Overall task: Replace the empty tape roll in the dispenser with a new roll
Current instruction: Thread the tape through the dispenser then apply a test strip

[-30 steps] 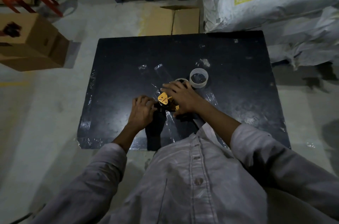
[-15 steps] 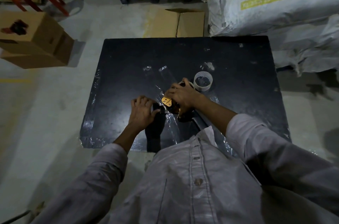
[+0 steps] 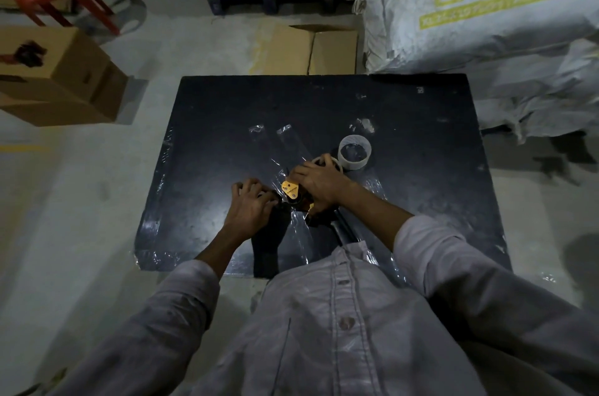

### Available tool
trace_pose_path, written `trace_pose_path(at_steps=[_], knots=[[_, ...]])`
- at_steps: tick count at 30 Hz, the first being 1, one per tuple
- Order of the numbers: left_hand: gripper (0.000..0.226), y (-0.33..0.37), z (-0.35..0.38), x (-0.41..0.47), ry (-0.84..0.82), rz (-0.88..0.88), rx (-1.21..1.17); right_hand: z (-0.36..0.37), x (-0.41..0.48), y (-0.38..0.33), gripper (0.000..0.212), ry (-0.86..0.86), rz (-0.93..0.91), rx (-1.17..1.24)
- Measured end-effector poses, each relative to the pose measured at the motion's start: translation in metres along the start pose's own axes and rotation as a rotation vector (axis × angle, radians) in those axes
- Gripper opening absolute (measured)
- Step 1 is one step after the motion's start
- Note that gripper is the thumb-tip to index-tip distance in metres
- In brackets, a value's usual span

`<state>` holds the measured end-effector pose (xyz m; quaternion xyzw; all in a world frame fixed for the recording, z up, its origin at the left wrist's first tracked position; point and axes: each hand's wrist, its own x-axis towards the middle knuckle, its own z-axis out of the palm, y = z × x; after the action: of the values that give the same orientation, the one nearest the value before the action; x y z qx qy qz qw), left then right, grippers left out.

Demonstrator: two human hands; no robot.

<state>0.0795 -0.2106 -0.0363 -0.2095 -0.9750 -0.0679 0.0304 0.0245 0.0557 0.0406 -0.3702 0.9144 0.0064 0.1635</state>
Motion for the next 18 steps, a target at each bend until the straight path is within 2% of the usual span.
trace_pose_path(at_steps=[8, 13, 16, 18], knots=[[0.020, 0.000, -0.003, -0.002, -0.027, -0.026, 0.001, 0.006, -0.002, -0.002, 0.113, 0.070, 0.012, 0.025], [0.022, 0.003, -0.002, -0.003, -0.009, 0.008, -0.007, 0.015, -0.008, -0.010, 0.092, 0.187, 0.012, 0.055], [0.024, 0.007, -0.002, -0.003, -0.008, 0.040, 0.001, 0.018, -0.006, -0.014, 0.081, 0.159, 0.012, 0.046], [0.024, 0.009, -0.002, -0.003, -0.013, 0.038, 0.003, 0.023, -0.011, -0.009, 0.079, 0.147, 0.047, 0.152]])
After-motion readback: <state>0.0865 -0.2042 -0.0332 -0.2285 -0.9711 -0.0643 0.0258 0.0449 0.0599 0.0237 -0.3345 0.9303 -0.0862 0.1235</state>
